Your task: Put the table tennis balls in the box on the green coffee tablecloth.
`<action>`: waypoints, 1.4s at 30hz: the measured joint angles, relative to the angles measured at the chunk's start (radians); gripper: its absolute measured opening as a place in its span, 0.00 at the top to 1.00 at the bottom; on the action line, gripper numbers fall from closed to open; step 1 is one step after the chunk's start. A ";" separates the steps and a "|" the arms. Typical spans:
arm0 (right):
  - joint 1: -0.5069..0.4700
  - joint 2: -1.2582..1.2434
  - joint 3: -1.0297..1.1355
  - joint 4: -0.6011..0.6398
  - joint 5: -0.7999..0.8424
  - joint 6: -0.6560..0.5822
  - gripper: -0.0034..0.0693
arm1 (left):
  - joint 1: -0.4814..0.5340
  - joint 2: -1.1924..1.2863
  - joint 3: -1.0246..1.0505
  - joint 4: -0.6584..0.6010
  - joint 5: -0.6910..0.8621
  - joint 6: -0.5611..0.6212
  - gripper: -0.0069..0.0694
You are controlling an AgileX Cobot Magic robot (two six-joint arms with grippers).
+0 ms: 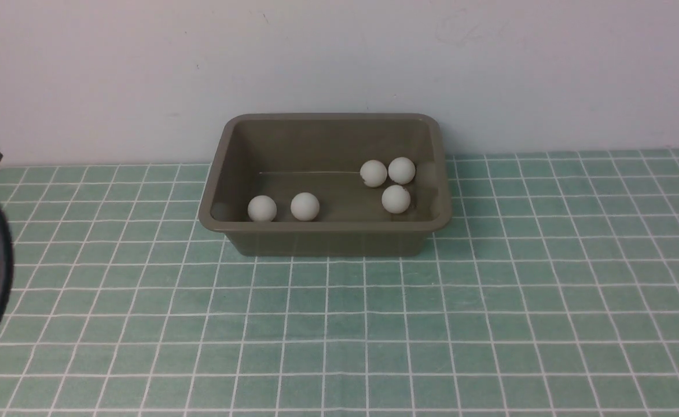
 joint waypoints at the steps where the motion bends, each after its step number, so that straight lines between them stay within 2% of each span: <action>1: 0.000 0.000 0.000 0.000 0.013 -0.003 0.25 | 0.000 -0.015 0.014 -0.017 0.000 0.020 0.32; 4: 0.000 0.000 0.000 0.000 0.034 -0.003 0.25 | 0.000 -0.029 0.040 -0.026 0.000 0.030 0.32; 10: 0.000 0.000 0.000 0.000 0.039 -0.004 0.25 | 0.000 -0.029 0.056 -0.007 -0.030 -0.072 0.32; 21: 0.000 0.000 0.000 0.000 0.042 -0.004 0.25 | 0.000 -0.019 0.057 0.240 -0.098 -0.361 0.32; 27: 0.000 0.000 0.000 0.000 0.042 -0.004 0.25 | 0.000 0.046 0.057 0.308 -0.112 -0.491 0.32; 34: 0.000 0.000 0.000 0.000 0.042 -0.004 0.25 | 0.000 0.224 0.057 0.312 -0.113 -0.506 0.32; 42: 0.000 0.000 0.001 0.000 0.040 -0.005 0.25 | 0.000 0.250 0.057 0.319 -0.114 -0.506 0.32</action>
